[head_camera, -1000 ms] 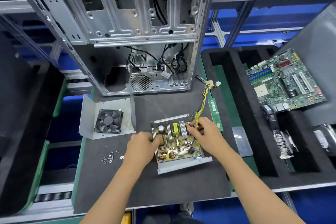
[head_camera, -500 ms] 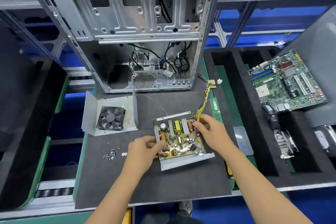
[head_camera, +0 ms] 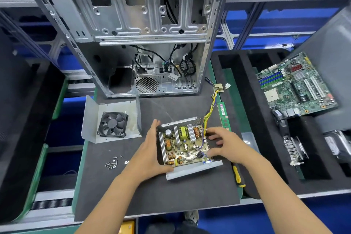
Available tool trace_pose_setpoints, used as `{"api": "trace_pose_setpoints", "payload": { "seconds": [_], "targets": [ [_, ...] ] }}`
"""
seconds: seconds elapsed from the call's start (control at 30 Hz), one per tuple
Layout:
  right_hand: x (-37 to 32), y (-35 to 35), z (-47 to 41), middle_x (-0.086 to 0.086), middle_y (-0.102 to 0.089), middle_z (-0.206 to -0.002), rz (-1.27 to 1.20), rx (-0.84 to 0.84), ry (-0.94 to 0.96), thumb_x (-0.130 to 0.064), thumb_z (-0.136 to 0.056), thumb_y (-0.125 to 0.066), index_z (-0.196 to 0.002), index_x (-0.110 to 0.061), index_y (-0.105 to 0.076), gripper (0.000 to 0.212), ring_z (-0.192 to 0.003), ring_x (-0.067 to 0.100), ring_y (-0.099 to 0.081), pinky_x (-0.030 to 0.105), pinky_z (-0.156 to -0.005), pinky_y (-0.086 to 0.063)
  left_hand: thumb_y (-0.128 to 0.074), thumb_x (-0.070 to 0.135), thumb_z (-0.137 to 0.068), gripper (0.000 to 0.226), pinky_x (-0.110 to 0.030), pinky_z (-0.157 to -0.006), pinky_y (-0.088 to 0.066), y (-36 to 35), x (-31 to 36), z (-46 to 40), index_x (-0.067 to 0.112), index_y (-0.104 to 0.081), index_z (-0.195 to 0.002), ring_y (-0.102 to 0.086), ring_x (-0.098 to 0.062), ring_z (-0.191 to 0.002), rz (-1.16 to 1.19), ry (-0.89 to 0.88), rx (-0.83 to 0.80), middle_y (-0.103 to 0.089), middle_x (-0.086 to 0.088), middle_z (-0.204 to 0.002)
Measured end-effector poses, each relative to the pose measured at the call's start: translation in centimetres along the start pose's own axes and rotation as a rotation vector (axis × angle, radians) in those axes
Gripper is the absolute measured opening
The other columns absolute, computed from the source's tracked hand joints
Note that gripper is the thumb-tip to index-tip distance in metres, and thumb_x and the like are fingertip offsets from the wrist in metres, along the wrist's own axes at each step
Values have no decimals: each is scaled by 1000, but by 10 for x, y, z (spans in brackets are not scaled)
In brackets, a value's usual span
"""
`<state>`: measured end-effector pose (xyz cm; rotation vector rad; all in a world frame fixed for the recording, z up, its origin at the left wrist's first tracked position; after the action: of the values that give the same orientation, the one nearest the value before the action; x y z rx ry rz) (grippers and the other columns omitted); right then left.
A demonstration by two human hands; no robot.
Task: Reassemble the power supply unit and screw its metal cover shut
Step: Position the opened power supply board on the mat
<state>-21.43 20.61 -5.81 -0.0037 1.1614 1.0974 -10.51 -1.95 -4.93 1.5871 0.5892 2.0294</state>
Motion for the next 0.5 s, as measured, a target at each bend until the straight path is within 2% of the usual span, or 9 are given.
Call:
{"api": "trace_pose_setpoints", "payload": {
  "seconds": [0.1, 0.17, 0.27, 0.37, 0.43, 0.5],
  "targets": [
    [-2, -6, 1, -30, -47, -118, 212, -90, 55, -23, -68, -89, -143, -39, -39, 91, -112, -20, -44, 8, -85, -37, -88, 57, -48, 153, -31, -113, -33, -3, -5, 3, 51, 31, -144, -27, -9, -146, -52, -6, 4, 4, 39, -156],
    [-8, -7, -1, -30, -44, -117, 357, -119, 105, -26, -71, -86, -147, -38, -32, 94, -106, -23, -40, 11, -86, -33, -87, 59, -48, 156, -31, -113, -31, -6, -8, 2, 47, 36, -143, -27, -17, -146, -81, 8, 3, -2, 30, -160],
    [-13, -7, -2, -26, -38, -123, 471, -124, 155, -31, -73, -84, -148, -33, -28, 94, -107, -15, -39, 13, -89, -34, -85, 63, -50, 157, -37, -116, -30, -10, -10, -1, 43, 41, -141, -27, -25, -145, -116, 24, -5, -10, 12, -165],
    [-13, -8, -1, -29, -36, -120, 474, -125, 207, -37, -71, -82, -148, -38, -26, 95, -108, -14, -40, 11, -90, -33, -83, 64, -51, 156, -38, -116, -28, -12, -9, 0, 41, 43, -140, -25, -26, -145, -104, 35, -3, -15, 7, -164],
    [-13, -8, -1, -33, -36, -116, 454, -118, 232, -43, -69, -79, -146, -42, -25, 94, -108, -19, -39, 7, -88, -32, -84, 62, -53, 155, -34, -116, -24, -14, -7, -1, 41, 42, -141, -21, -22, -145, -93, 30, 17, -12, 7, -164],
    [-15, -8, -1, -29, -37, -116, 462, -103, 250, -48, -67, -78, -145, -40, -26, 94, -106, -18, -38, 8, -89, -33, -85, 60, -53, 155, -31, -115, -21, -15, -6, -1, 42, 43, -140, -18, -17, -144, -81, 32, 44, -8, 10, -164]
  ]
}}
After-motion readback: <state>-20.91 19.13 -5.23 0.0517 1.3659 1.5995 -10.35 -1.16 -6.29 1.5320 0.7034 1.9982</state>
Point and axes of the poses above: each hand's wrist, its own z-axis away from the middle knuckle, its own y-axis out of the back of the hand, x = y × z, the point moved 10 cm from there along -z, towards the middle knuckle
